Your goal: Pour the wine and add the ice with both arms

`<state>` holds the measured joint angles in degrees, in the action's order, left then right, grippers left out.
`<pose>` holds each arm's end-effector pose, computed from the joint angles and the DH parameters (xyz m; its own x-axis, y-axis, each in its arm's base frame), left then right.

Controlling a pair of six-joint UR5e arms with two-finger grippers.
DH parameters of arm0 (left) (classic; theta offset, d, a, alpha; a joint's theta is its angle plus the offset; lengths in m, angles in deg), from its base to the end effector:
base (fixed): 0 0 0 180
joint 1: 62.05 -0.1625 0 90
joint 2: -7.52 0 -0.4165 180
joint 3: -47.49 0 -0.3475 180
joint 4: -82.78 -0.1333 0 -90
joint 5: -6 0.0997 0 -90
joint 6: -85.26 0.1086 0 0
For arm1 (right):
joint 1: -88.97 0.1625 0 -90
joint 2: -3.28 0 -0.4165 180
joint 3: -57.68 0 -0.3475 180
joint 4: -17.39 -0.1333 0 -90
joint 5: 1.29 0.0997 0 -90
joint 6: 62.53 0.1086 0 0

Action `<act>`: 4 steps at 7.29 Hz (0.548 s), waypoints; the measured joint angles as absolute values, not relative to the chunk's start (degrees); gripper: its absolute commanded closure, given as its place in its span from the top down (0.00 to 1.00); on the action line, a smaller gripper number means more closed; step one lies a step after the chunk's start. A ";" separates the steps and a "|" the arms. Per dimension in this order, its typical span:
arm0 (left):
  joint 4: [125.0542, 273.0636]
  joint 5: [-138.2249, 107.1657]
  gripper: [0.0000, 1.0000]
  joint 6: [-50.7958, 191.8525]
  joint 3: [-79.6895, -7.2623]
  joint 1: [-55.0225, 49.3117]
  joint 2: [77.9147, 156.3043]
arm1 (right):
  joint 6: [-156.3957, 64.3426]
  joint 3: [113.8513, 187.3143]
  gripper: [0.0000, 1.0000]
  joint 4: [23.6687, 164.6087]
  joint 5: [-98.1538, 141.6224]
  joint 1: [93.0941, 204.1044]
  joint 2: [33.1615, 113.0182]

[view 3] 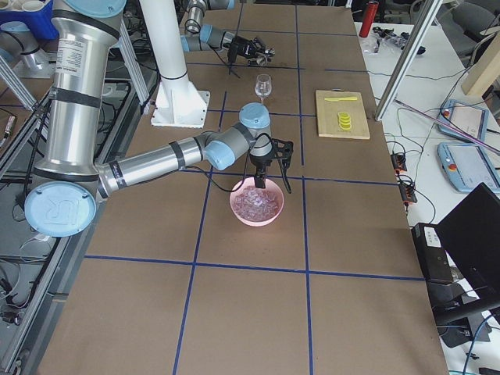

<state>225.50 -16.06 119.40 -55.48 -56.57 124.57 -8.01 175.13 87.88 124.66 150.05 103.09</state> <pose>0.4669 -0.2798 0.2084 0.8191 0.2337 0.5239 -0.4979 -0.1640 0.8516 -0.1291 -0.3774 0.4775 0.6256 0.1608 0.7634 -0.2137 0.9764 -0.0305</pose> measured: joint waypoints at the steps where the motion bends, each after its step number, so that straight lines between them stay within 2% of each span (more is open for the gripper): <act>1: 229.36 -16.06 0.00 118.08 -54.23 -56.79 124.54 | -7.98 175.12 1.00 87.88 124.66 150.05 103.01; 4: 234.54 -16.18 0.00 108.49 -52.91 -56.86 124.52 | -8.03 175.10 1.00 87.88 124.66 150.03 102.90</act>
